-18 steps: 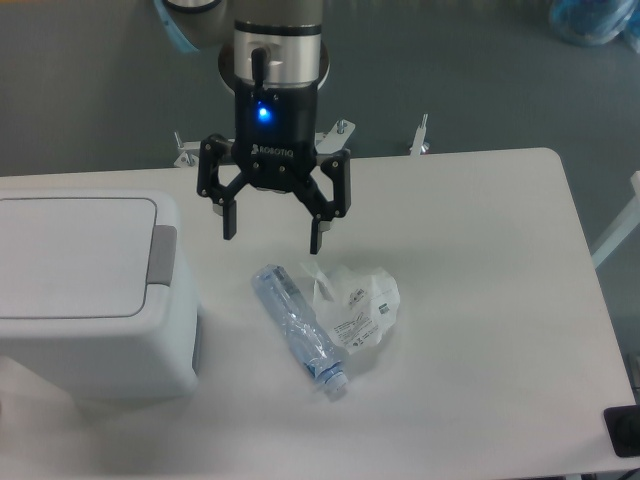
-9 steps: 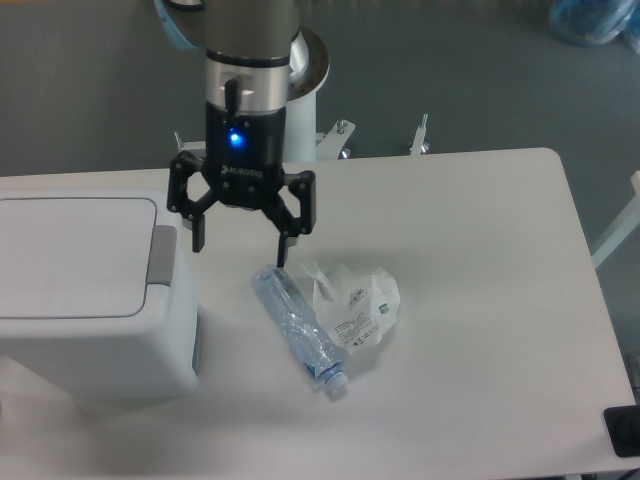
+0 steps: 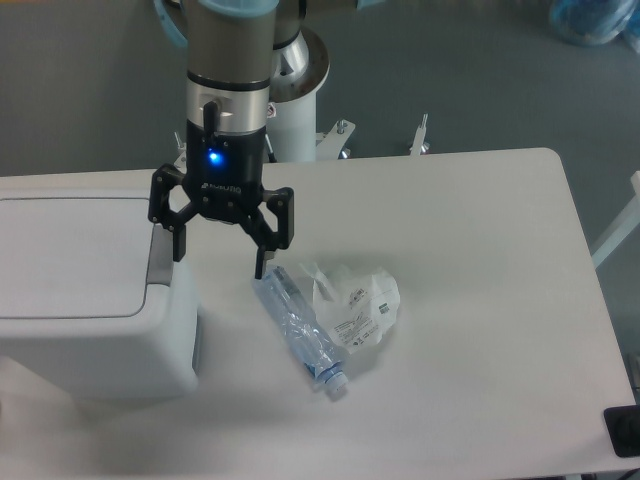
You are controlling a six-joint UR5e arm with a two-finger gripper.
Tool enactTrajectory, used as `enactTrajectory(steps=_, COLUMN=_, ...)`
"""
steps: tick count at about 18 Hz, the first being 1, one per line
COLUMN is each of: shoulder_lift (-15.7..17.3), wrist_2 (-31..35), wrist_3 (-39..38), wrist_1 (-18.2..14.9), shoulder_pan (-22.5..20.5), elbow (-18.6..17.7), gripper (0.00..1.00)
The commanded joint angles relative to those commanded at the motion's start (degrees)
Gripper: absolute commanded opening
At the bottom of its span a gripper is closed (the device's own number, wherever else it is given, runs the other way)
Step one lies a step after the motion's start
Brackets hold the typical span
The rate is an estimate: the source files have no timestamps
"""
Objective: Open the trash can
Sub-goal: 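Lower the gripper finger onto the lid's edge beside the bin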
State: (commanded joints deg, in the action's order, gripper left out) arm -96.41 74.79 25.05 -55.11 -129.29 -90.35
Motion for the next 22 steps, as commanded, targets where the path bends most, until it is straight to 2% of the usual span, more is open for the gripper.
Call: enactTrajectory(steps=22, shoulder_lift=-0.09, wrist_2=0.09, wrist_3=0.18, wrist_1=0.88, shoulder_pan=0.18, elbow=-1.32, gripper=1.0)
